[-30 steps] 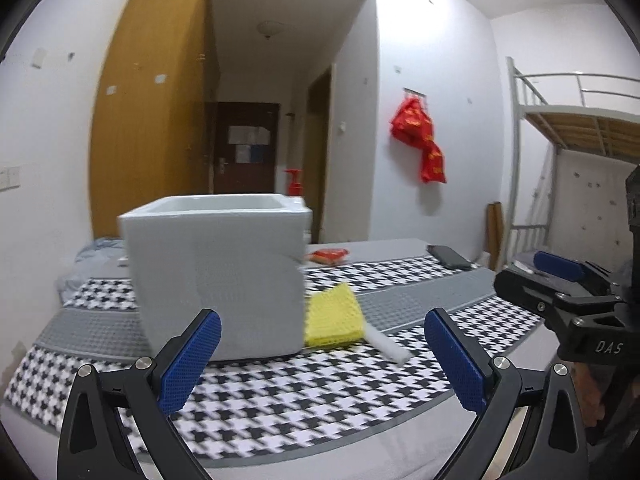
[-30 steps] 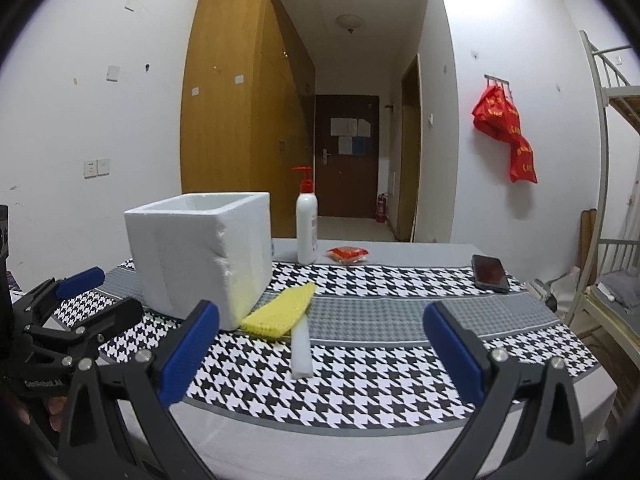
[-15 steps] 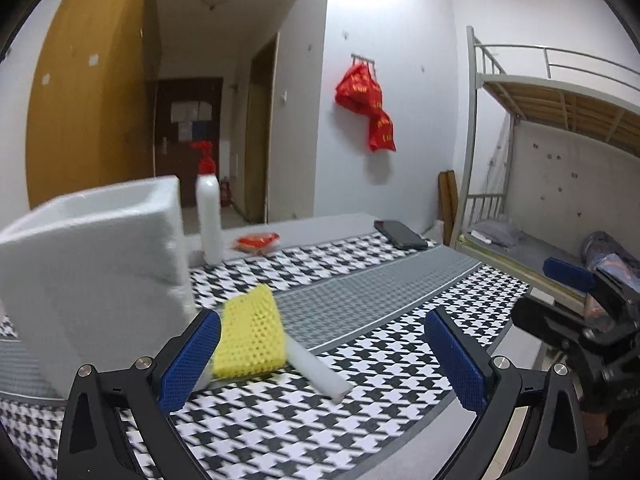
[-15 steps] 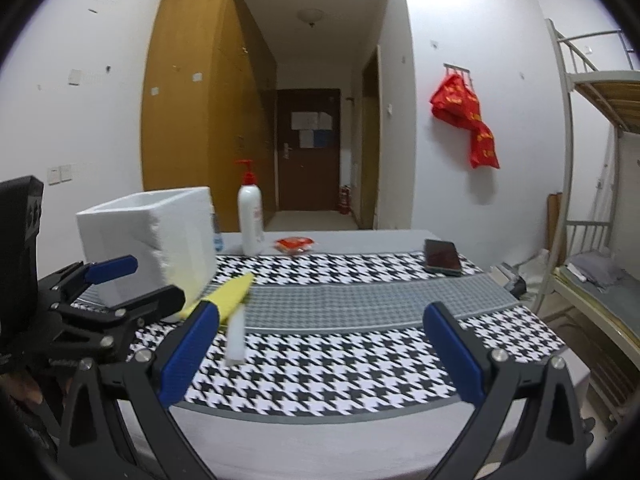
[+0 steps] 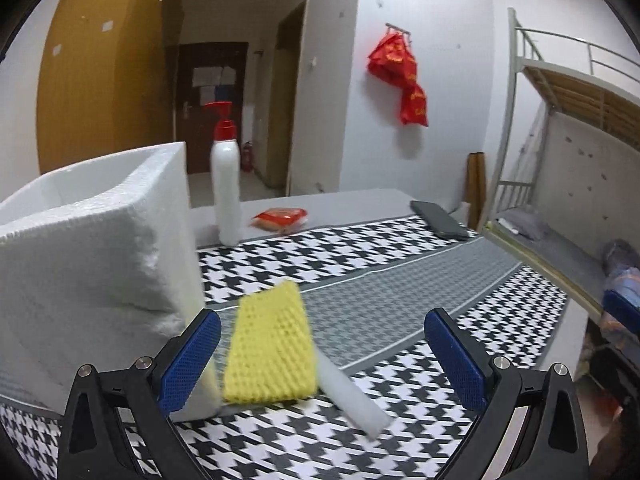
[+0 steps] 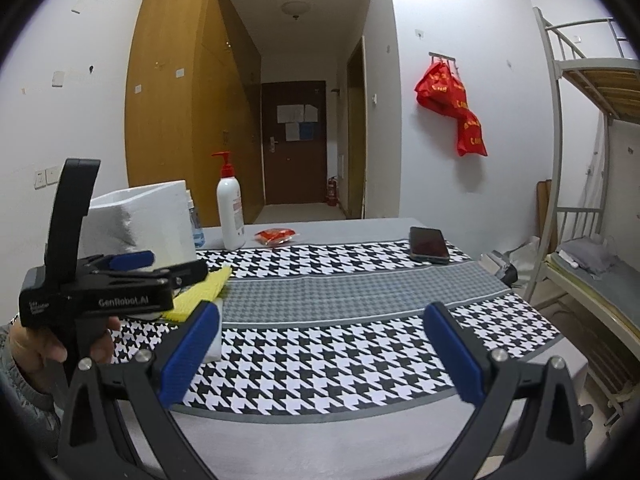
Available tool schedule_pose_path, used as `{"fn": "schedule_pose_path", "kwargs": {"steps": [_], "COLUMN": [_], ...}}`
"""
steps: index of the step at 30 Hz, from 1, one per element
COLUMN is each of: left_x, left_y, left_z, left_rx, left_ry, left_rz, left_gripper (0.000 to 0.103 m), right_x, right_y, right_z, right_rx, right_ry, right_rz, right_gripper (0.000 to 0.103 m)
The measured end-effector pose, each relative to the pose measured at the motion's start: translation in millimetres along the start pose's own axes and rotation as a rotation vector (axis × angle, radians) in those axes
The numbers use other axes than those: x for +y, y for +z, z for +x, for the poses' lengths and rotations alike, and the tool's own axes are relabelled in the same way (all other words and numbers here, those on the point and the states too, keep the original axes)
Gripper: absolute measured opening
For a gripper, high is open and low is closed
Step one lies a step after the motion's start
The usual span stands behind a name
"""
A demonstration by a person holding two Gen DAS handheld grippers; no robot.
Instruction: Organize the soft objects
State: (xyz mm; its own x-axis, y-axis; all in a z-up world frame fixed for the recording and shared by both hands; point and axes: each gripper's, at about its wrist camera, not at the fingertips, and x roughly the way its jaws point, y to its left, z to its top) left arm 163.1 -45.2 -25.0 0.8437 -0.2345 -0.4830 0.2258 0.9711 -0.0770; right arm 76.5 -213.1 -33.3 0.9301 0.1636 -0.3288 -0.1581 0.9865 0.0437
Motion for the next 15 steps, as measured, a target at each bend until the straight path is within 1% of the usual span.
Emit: {"fn": "schedule_pose_path", "kwargs": {"steps": [5, 13, 15], "left_x": [9, 40, 45], "left_y": [-1, -1, 0], "left_z": [-1, -10, -13], "left_rx": [-0.002, -0.010, -0.006], "left_ry": [0.036, 0.111, 0.113], "left_rz": [0.001, -0.070, -0.088], "left_gripper": [0.102, 0.102, 0.102], "right_x": [-1, 2, 6], "right_y": [0, 2, 3], "right_z": [6, 16, 20], "right_rx": [0.011, 0.036, 0.041], "right_ry": [0.007, 0.016, 0.030], "right_rz": [0.008, 0.003, -0.006], "right_gripper": [0.103, 0.103, 0.103]}}
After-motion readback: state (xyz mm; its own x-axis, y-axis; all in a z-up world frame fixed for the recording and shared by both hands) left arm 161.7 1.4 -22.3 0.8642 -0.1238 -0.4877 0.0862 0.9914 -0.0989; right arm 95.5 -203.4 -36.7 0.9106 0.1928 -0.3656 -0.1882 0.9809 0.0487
